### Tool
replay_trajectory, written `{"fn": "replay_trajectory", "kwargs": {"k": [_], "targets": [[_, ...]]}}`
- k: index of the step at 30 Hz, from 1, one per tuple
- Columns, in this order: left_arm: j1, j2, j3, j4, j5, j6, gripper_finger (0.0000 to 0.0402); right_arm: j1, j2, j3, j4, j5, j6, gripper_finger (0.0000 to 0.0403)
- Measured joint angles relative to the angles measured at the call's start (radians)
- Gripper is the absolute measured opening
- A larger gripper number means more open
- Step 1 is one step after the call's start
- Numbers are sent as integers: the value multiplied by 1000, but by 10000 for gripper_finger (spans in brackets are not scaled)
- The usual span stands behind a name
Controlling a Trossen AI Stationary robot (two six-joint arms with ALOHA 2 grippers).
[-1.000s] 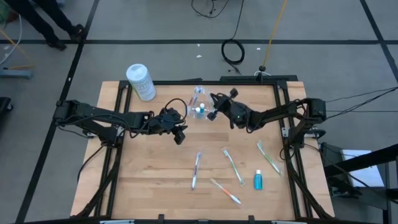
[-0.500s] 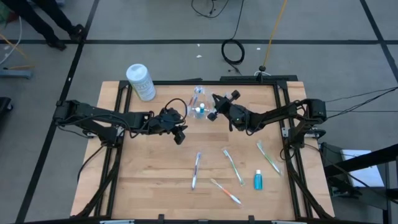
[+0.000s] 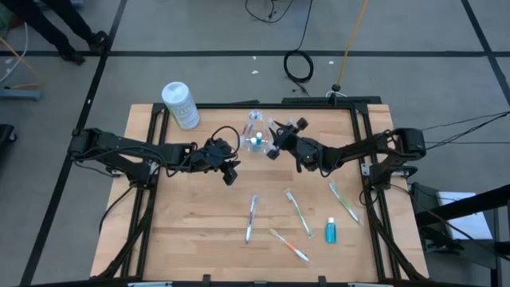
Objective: Pick & Place toothbrushing station
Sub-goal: Put the purple toothbrush into the transparent organizer
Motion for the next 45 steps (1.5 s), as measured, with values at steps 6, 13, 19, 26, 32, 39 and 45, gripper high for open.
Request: {"fn": "replay_trajectory", "kwargs": {"k": [6,13,19,26,32,39,45], "targets": [[0,0,0,0,0,0,159,28,-80,1,-128,0,12,150],[0,0,0,0,0,-7,159,63,-144,1,-373,-7,117,152],[0,0,0,0,0,-8,159,122,-156,1,-537,-8,214,146],[0,0,0,0,28,-43,159,202,-156,0,-569,-8,248,145],[-15,0,0,-3,96,-65,159,260,-156,1,-586,-4,256,140],[-87,0,0,-4,86,-182,159,283,-156,1,-606,-6,275,139],[-171,49,0,6,50,-288,159,282,-156,1,-657,-9,372,139]]}}
